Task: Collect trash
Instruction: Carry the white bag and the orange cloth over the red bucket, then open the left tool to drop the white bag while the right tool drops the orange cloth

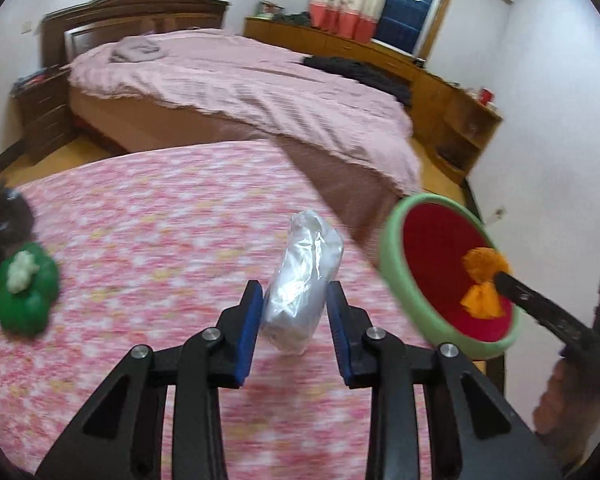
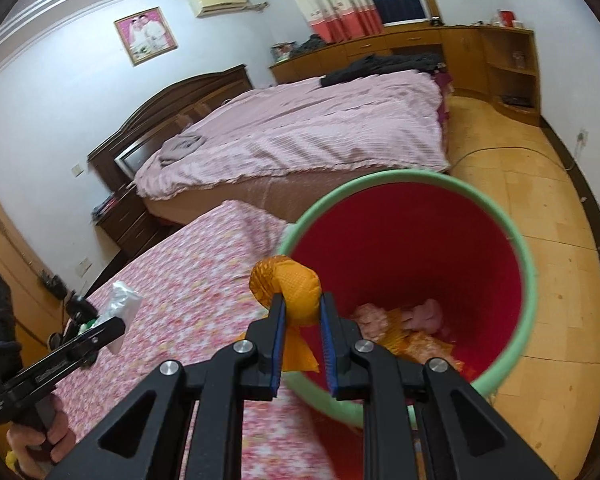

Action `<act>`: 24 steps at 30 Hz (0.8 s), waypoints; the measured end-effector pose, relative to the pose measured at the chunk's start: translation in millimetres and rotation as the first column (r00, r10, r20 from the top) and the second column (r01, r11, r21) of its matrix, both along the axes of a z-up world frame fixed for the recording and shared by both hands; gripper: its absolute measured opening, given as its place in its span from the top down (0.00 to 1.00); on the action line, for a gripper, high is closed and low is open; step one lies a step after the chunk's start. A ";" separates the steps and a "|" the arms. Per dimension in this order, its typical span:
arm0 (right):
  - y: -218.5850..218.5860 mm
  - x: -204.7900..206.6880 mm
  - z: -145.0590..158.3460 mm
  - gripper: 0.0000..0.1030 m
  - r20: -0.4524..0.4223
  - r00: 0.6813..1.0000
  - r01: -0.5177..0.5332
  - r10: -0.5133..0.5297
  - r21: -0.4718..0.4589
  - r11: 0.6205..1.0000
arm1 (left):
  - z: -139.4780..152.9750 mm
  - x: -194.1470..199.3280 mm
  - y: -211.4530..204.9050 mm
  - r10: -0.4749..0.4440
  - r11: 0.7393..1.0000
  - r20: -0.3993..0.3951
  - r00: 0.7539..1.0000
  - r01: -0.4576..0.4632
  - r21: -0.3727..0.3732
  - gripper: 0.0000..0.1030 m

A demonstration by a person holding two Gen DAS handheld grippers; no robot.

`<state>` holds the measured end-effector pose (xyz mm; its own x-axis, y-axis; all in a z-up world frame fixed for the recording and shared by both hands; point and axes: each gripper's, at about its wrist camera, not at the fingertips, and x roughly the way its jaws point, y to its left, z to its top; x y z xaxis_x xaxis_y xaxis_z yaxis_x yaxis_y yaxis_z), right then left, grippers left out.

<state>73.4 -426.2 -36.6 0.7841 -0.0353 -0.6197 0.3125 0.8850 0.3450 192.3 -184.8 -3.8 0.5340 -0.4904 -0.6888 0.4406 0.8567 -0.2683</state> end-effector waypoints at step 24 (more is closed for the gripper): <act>-71.4 -39.4 -17.3 0.61 -0.009 0.988 0.152 -0.152 0.024 0.988 | -8.3 -20.1 -127.8 -0.221 0.974 0.007 0.975 0.221 0.049 0.68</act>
<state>34.0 -497.5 -53.9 0.7664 -0.1383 -0.6273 0.4451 0.8184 0.3634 172.2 -312.6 -12.1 0.4244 -0.5639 -0.7084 0.6233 0.7494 -0.2232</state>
